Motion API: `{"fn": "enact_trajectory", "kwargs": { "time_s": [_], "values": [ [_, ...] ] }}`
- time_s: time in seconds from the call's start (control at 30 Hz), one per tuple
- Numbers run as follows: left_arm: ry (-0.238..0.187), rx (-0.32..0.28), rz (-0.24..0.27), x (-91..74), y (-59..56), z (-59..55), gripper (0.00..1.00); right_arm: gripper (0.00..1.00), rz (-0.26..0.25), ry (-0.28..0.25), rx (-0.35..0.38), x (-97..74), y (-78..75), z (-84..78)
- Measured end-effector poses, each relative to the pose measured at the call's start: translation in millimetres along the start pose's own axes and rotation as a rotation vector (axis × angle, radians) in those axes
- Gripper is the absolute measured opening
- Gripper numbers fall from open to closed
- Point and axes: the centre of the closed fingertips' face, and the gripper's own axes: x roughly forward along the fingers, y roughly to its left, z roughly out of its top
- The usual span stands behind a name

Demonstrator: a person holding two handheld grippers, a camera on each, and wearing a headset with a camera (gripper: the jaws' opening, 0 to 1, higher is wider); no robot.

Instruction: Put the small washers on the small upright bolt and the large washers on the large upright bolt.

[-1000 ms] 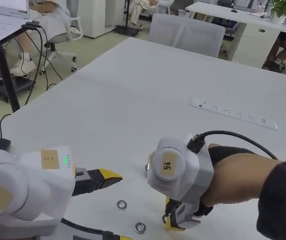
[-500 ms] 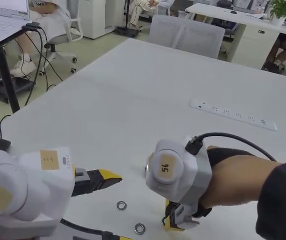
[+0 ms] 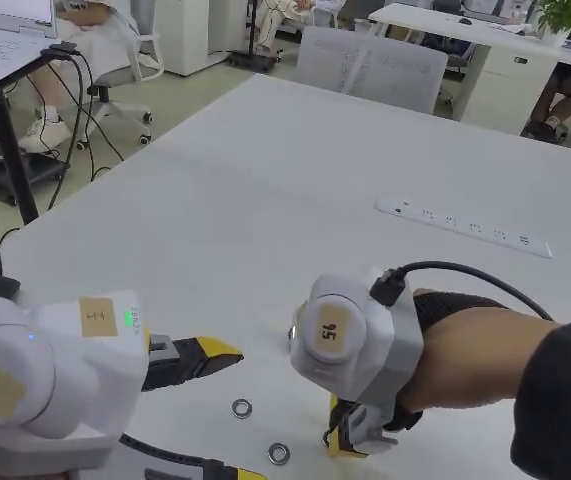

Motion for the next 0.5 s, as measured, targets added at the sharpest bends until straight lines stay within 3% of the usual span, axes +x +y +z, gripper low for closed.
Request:
{"fn": "enact_trajectory", "kwargs": {
  "time_s": [0.5],
  "values": [
    [0.001, 0.0, -0.003, 0.5, -1.7, 0.0, 0.69, 0.13, -0.009, -0.015, 0.022, -11.9, 7.6, -4.6]
  ]
}}
